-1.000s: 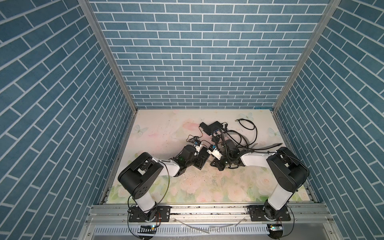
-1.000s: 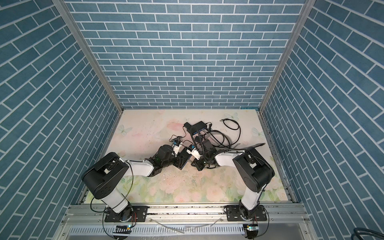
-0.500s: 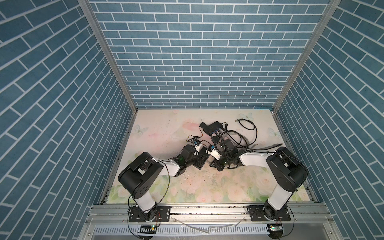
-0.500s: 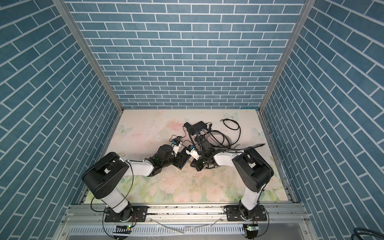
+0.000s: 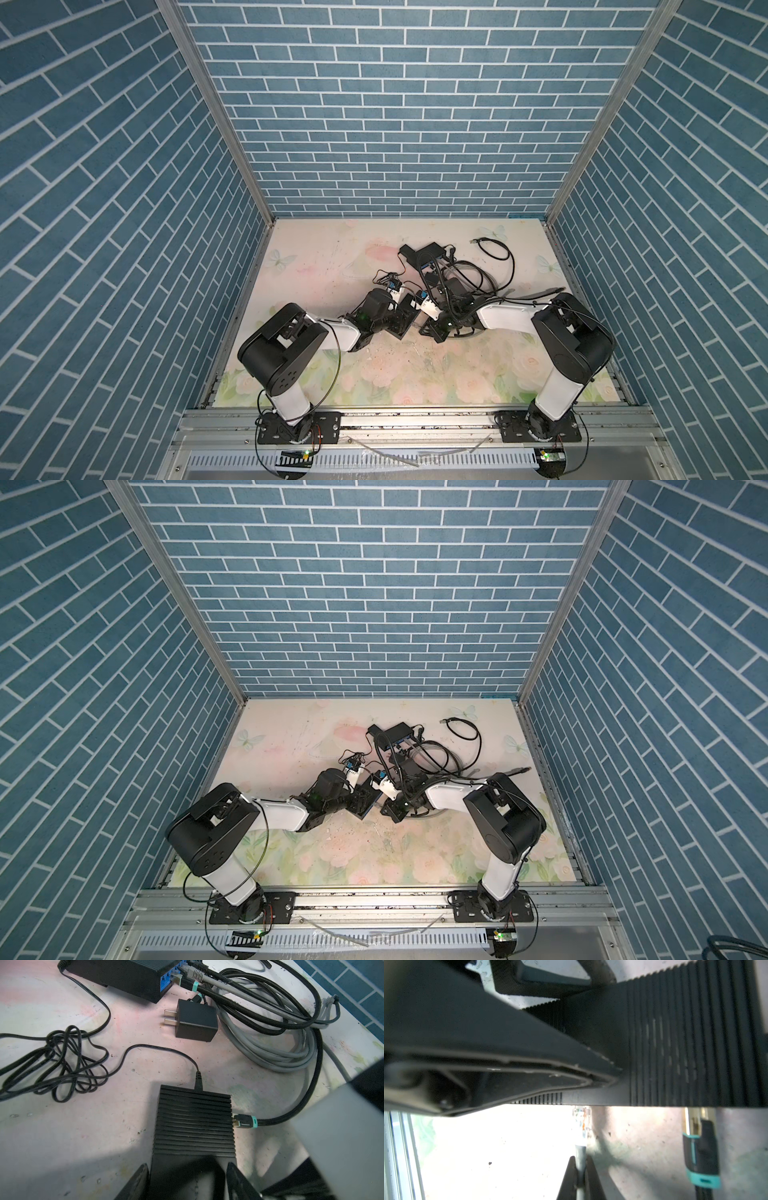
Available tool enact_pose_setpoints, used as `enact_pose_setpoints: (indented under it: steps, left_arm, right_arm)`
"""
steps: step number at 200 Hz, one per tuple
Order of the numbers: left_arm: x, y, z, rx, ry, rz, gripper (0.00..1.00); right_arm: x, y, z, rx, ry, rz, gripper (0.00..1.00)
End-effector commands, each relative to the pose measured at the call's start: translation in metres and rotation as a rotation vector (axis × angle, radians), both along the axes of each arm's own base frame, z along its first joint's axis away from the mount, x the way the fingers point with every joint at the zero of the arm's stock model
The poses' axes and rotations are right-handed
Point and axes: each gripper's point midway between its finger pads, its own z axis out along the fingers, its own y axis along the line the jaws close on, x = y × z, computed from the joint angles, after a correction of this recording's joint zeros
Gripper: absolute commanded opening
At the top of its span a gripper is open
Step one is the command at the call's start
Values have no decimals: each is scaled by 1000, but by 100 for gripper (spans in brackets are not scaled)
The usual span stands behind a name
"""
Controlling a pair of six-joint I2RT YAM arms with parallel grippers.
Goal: Insert the plug into the switch port
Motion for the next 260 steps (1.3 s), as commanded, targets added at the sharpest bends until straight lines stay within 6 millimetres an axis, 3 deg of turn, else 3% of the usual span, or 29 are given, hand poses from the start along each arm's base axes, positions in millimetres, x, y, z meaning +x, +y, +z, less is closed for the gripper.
enact_pose_setpoints:
  steps: [1,58,165,260]
  left_arm:
    - [-5,-9,-3,-10,31,-46,60]
    - [-6,-8,-3,-3,31,-47,59]
    - [-12,-27,0,-84,112,-100,57]
    - [-14,-31,6,-131,165,-75,56]
  right_arm:
    - [2,-4,-10,-69,59,-77,0]
    - [13,-15,-12,-123,18,-157,0]
    - [21,7,-3,37,-16,-169,0]
    - [26,2,-6,48,-58,-210,0]
